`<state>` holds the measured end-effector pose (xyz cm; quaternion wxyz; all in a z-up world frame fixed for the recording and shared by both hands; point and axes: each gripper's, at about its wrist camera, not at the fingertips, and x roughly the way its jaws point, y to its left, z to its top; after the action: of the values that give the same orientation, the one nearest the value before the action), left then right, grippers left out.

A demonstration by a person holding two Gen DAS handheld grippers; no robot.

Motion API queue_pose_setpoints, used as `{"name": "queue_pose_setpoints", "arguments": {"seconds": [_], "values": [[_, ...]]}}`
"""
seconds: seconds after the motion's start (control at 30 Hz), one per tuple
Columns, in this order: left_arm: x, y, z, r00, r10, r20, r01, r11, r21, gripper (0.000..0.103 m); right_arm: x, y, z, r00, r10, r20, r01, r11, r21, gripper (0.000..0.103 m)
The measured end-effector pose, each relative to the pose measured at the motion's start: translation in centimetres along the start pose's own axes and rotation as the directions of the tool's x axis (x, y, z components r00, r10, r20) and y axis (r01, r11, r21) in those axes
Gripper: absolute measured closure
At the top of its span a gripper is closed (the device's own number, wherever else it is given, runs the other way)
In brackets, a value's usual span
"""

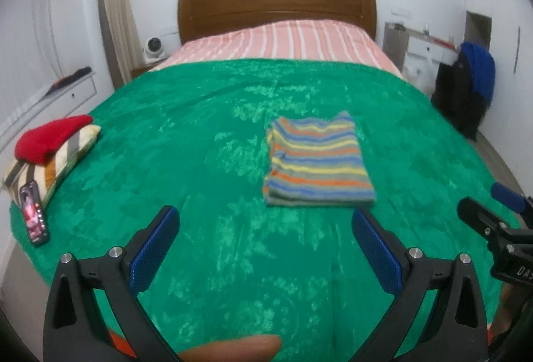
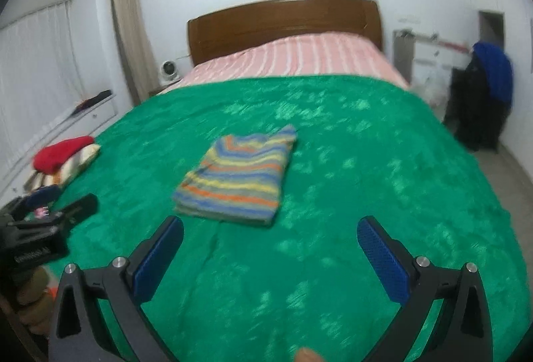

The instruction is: Fold small clothes

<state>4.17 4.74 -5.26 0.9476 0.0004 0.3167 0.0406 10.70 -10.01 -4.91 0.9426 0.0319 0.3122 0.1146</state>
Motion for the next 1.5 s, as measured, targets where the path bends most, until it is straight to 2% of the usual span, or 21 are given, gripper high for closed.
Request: {"name": "queue_pose_setpoints", "arguments": {"seconds": [0.17,0.3,0.4,0.5,0.6,0.73,0.8,0.97,1.1,1.17,1.37,1.5], "values": [[-1.3,0.4,-0.3,0.999,0.032,-0.012,-0.032,0.999,0.0,0.0,-0.9,1.6,-0.5,0.998,0.028,-0.055,-0.03,0.999,-0.037,0.0],[-1.5,1.3,-0.6,0.998,0.005,-0.07,-0.008,0.999,-0.051,0.0,-1.8,2.9,-0.8,0.991,0.094,-0.099,-0.101,0.993,-0.065,0.0],[-2.0,1.8,-0.8,0.998,0.017,-0.063,-0.021,0.997,-0.069,0.0,-2.7,3.5,-0.8,0.987,0.121,-0.104,-0.128,0.99,-0.063,0.0],[-2.3,1.6,-0.7,0.997,0.04,-0.07,-0.042,0.998,-0.039,0.0,-3.4,3.9,-0.5,0.993,0.06,-0.099,-0.068,0.994,-0.086,0.0],[-2.8,1.3,-0.6,0.997,0.024,-0.075,-0.026,0.999,-0.019,0.0,-3.4,4.4,-0.6,0.994,-0.018,-0.106,0.005,0.992,-0.127,0.0],[-3.4,0.9,-0.6,0.996,0.05,-0.068,-0.049,0.999,0.01,0.0,-3.1,4.3,-1.0,0.991,-0.024,-0.132,0.008,0.993,-0.119,0.0],[-3.3,0.9,-0.6,0.994,0.066,-0.091,-0.065,0.998,0.014,0.0,-3.1,4.3,-1.1,0.99,-0.03,-0.141,0.014,0.993,-0.117,0.0],[-3.2,0.9,-0.3,0.989,0.052,-0.137,-0.05,0.999,0.017,0.0,-3.7,4.7,-0.3,0.989,-0.04,-0.139,0.022,0.992,-0.127,0.0],[-4.2,0.7,0.2,0.992,0.053,-0.112,-0.051,0.998,0.022,0.0,-5.0,5.8,1.8,0.996,-0.054,-0.071,0.042,0.986,-0.161,0.0],[-4.3,0.5,0.3,0.993,0.059,-0.105,-0.056,0.998,0.031,0.0,-5.1,6.1,2.0,0.996,-0.069,-0.064,0.057,0.982,-0.178,0.0],[-3.7,0.2,-0.1,0.991,0.05,-0.123,-0.045,0.998,0.037,0.0,-3.9,5.6,-0.3,0.987,-0.082,-0.14,0.062,0.988,-0.142,0.0],[-3.3,0.0,-0.3,0.99,0.041,-0.132,-0.036,0.998,0.042,0.0,-3.8,5.0,-0.7,0.983,-0.119,-0.138,0.099,0.984,-0.146,0.0]]}}
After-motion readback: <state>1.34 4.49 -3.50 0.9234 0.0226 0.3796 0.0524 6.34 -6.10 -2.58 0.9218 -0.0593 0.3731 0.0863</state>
